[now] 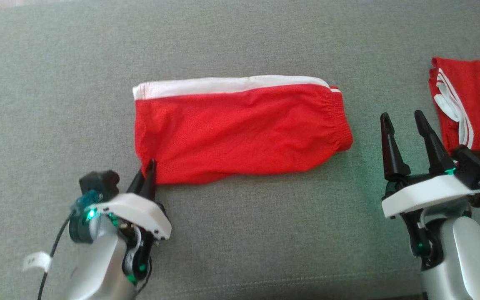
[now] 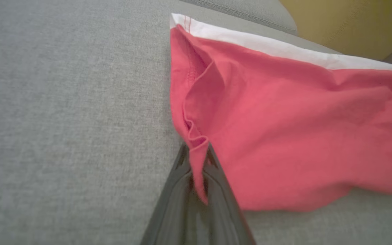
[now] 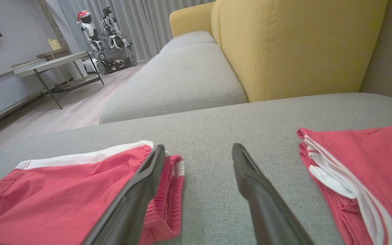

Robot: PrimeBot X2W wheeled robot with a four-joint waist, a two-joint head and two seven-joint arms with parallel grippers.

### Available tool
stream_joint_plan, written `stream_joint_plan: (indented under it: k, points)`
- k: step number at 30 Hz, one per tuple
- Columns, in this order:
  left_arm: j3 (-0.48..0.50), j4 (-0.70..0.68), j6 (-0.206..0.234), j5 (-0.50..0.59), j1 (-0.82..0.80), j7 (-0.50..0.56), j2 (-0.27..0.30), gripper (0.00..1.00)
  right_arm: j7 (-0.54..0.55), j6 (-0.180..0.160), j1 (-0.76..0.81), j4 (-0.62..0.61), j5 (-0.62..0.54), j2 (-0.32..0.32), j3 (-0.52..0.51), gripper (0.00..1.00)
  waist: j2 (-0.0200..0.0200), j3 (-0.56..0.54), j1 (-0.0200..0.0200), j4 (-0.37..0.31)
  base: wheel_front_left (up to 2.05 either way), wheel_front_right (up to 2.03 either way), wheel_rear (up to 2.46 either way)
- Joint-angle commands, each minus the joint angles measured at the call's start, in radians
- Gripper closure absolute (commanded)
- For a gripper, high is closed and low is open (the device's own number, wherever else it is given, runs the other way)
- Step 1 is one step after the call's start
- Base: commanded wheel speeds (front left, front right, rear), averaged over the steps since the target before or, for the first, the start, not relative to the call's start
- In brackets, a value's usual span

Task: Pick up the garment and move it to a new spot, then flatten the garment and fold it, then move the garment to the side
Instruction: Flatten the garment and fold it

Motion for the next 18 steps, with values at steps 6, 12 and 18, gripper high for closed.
stream_joint_plan:
  k: [6, 12, 18]
  points:
    - [0.035, -0.195, 0.067, 0.002, 0.071, 0.025, 0.048, 0.00, 0.013, -0.001, 0.002, -0.059, -0.013, -0.004, 0.019, 0.00, 0.0000, -0.013, 0.0000, -0.001, 0.00, 0.00, 0.00]
    - [0.047, -0.365, 0.136, 0.072, 0.116, -0.031, 0.082, 0.00, 0.021, -0.001, 0.010, -0.086, -0.040, -0.013, 0.019, 0.00, 0.0000, -0.042, 0.0000, 0.011, 0.00, 0.00, 0.00]
    - [0.075, -0.507, 0.181, 0.139, 0.141, -0.056, 0.107, 0.00, 0.036, -0.001, 0.027, -0.116, -0.065, -0.015, 0.014, 0.00, 0.0000, -0.073, 0.0000, 0.018, 0.00, 0.00, 0.00]
